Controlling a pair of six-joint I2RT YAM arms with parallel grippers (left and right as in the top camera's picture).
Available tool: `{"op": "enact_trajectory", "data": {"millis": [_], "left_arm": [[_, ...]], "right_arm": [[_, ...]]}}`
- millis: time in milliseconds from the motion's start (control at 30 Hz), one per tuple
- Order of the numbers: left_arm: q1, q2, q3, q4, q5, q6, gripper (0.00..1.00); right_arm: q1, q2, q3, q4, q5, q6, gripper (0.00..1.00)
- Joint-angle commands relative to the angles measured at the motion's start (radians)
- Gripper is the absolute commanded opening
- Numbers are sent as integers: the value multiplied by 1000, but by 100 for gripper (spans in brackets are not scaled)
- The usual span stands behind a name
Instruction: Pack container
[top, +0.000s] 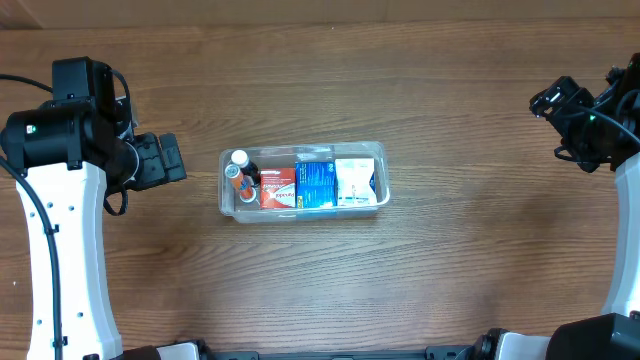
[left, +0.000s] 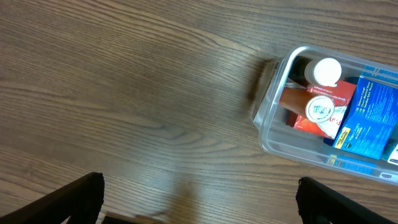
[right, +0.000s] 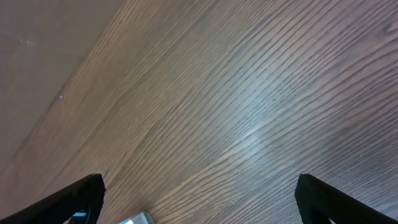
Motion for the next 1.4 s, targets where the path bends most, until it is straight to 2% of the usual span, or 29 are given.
{"op": "enact_trajectory", "data": {"millis": [0, 67, 167, 267, 433, 467, 733, 833, 1100, 1367], "left_arm": [[7, -12, -8, -16, 16, 25, 100], [2, -42, -8, 6, 34, 14, 100], [0, -167, -30, 189, 90, 15, 100], [0, -304, -135, 312, 100, 23, 100], [-14, -587, -537, 553, 130, 79, 100], [-30, -663, -666, 620, 150, 88, 100], [-51, -1073, -1271, 930, 233, 85, 100], [-52, -1173, -1391, 958, 233, 85, 100], [-92, -1290, -1523, 964, 217, 93, 100], [-101, -1315, -1527, 978, 190, 93, 100]], "right_arm": [[-2, -9, 8, 4, -5, 0, 100], [-2, -9, 8, 4, -5, 0, 100], [-2, -9, 8, 4, -5, 0, 100], [-2, -9, 8, 4, -5, 0, 100], [-2, -9, 8, 4, -5, 0, 100], [-2, -9, 8, 4, -5, 0, 100], [-2, -9, 8, 4, -5, 0, 100], [-2, -9, 8, 4, -5, 0, 100], [-2, -9, 8, 4, -5, 0, 100], [-2, -9, 8, 4, -5, 0, 100]]}}
